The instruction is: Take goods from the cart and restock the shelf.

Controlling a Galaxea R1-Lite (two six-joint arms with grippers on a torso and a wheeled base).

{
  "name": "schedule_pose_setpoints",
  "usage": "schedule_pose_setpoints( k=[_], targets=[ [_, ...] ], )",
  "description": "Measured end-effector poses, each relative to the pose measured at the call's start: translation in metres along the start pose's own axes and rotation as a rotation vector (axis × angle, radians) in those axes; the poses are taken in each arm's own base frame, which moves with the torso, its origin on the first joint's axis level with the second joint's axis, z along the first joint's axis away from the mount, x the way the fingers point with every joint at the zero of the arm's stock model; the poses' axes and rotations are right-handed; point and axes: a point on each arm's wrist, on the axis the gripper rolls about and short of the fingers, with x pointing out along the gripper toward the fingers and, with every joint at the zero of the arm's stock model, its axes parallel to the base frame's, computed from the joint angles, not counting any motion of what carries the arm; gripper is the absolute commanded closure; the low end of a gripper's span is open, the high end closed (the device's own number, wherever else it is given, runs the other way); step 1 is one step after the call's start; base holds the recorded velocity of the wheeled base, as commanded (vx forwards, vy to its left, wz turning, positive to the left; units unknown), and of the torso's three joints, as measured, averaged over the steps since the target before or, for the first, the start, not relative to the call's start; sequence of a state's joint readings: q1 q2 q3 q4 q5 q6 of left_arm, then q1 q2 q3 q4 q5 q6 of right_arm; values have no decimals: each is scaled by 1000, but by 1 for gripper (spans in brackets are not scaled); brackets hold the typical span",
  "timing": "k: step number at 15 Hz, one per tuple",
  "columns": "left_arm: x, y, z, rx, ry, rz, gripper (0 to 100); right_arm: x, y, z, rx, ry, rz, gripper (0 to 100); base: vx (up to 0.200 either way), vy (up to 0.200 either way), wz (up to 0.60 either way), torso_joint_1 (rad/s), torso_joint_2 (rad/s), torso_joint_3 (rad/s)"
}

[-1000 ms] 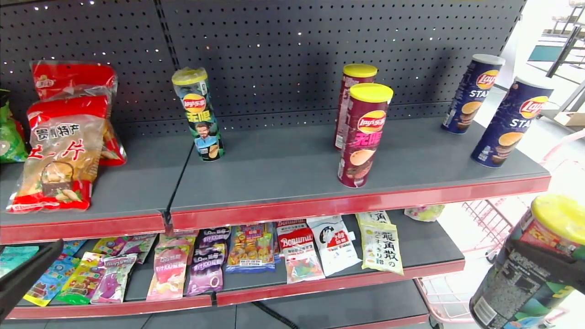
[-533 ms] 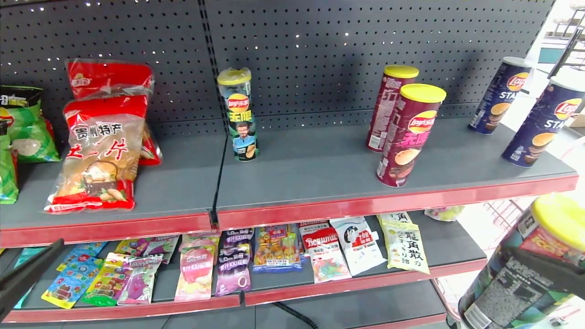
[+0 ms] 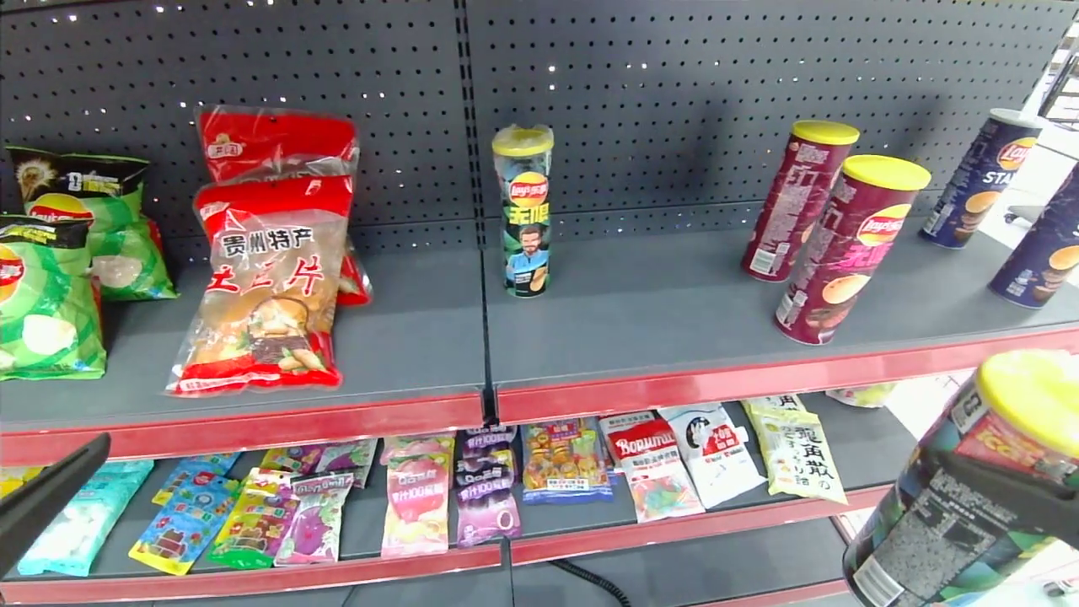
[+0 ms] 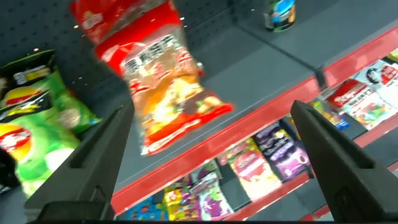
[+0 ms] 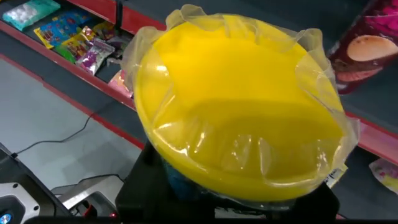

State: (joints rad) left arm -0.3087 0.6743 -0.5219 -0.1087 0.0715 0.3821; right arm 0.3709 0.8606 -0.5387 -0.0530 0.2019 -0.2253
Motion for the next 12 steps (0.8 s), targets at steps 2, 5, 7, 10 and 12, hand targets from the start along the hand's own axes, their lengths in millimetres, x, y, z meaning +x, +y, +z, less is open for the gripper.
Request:
schedule_pose_setpoints(
  k=[2, 5, 7, 10, 12],
  targets=[
    [0, 0, 0, -1, -1, 1, 0, 0, 0, -1, 2, 4, 1, 100, 0, 200, 0, 0, 2, 0],
    [0, 0, 0, 2, 1, 0, 0, 1, 0, -2, 4, 7, 1, 100, 0, 0, 0, 0, 0, 0],
    [1, 0, 1, 24, 0, 2, 0, 1, 0, -2, 6, 9, 0, 100, 0, 0, 0, 0, 0, 0],
    [1, 0, 0, 29, 4, 2, 0, 2, 0, -3, 7, 15, 2, 100, 133, 0, 0, -3, 0, 3],
    [2, 0, 1, 30, 8, 3, 0, 3, 0, -4, 9, 23, 4, 100, 200, 0, 0, 0, 0, 2]
  ],
)
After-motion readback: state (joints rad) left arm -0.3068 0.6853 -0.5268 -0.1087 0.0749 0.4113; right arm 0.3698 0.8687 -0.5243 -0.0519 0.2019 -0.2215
